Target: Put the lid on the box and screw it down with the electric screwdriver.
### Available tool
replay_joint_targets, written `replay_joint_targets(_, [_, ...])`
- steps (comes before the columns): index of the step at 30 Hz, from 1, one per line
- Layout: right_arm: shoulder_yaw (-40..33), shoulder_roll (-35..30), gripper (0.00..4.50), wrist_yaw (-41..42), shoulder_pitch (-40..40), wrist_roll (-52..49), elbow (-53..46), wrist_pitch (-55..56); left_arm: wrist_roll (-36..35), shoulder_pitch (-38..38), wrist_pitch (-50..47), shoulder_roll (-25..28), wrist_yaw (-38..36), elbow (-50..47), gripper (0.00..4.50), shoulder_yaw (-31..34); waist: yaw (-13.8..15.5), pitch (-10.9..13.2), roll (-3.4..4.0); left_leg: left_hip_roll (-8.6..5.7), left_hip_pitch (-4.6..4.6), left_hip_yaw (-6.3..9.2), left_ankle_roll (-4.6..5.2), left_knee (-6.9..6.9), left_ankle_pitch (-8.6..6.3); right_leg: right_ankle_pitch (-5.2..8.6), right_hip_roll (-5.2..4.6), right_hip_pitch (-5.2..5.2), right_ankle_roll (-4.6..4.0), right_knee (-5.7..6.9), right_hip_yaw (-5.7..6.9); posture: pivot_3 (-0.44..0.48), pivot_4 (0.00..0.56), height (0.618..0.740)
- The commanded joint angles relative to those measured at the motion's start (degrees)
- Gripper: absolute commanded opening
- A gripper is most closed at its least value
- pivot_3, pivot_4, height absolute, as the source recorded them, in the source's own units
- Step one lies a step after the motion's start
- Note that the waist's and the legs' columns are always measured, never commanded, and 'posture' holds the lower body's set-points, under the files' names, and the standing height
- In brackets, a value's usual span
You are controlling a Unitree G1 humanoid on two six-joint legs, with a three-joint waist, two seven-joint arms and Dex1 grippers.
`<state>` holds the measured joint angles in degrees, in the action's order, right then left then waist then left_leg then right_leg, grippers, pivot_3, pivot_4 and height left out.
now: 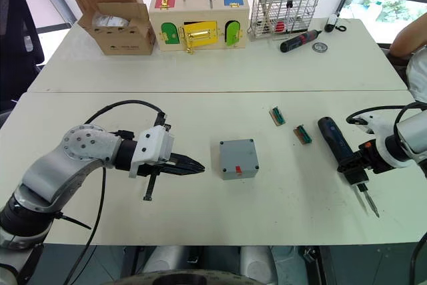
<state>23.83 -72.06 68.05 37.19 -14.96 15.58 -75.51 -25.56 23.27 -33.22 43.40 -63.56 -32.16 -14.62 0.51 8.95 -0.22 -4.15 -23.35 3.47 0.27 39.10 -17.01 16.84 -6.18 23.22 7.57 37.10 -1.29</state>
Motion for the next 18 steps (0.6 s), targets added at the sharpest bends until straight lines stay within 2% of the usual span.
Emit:
replay_joint_targets(1, [1.7, 1.5, 1.89, 0.0, -0.5, 1.1, 1.2, 0.8, -0.2, 0.4, 0.5, 0.0, 0.3, -0.9, 0.0, 0.5, 0.0, 0.0, -0.1, 0.0, 0.0, 0.0, 0.0, 0.0, 0.0, 0.0, 0.0, 0.0, 0.0, 0.0, 0.0, 0.0, 0.15, 0.737])
replay_joint_targets(6, [0.6, 2.5, 1.89, 0.2, -0.3, 1.8, 3.1, 2.3, 0.1, 0.2, 0.6, 0.2, 0.2, 0.1, 0.0, 0.6, 0.0, -0.2, -0.43, 0.0, 0.01, 0.01, 0.0, 0.01, 0.0, 0.0, -0.01, -0.02, -0.01, -0.01, 0.0, 0.0, 0.15, 0.737])
replay_joint_targets(10, [-1.8, 1.2, 1.89, 2.9, 3.1, 1.0, 5.6, 2.9, 0.0, 1.9, 1.5, 0.1, -1.4, 3.2, 0.0, 0.7, 0.0, -0.2, -0.46, 0.0, 0.04, 0.0, 0.0, 0.02, 0.0, -0.02, -0.02, -0.06, -0.02, -0.03, -0.01, 0.0, 0.15, 0.737])
replay_joint_targets(14, [-3.8, -2.6, 1.89, 7.0, 8.5, 0.0, 6.7, 1.7, 1.2, 5.1, 4.4, -0.4, -4.5, 8.9, 0.0, -0.2, 0.1, 0.2, 0.28, -0.07, -0.03, -0.04, 0.0, 0.02, 0.0, -0.02, -0.05, 0.07, -0.03, 0.01, -0.03, 0.0, 0.15, 0.737])
replay_joint_targets(17, [-7.8, -4.2, 1.89, 7.2, 14.6, -2.3, 6.9, -3.4, 2.4, 7.5, 6.8, -1.4, -6.7, 13.7, 0.0, -1.2, 0.1, 0.5, 1.03, -0.1, -0.15, -0.14, 0.0, -0.06, 0.0, -0.02, -0.01, 0.28, -0.02, 0.06, -0.03, 0.0, 0.15, 0.737])
replay_joint_targets(18, [-10.8, -3.7, 1.89, 6.0, 17.1, -3.6, 7.6, -6.2, 2.6, 8.2, 7.3, -1.9, -7.3, 15.0, 0.0, -1.3, 0.1, 0.5, 1.08, -0.1, -0.21, -0.18, 0.0, -0.12, 0.0, -0.02, -0.01, 0.4, -0.01, 0.09, -0.02, 0.0, 0.15, 0.737])
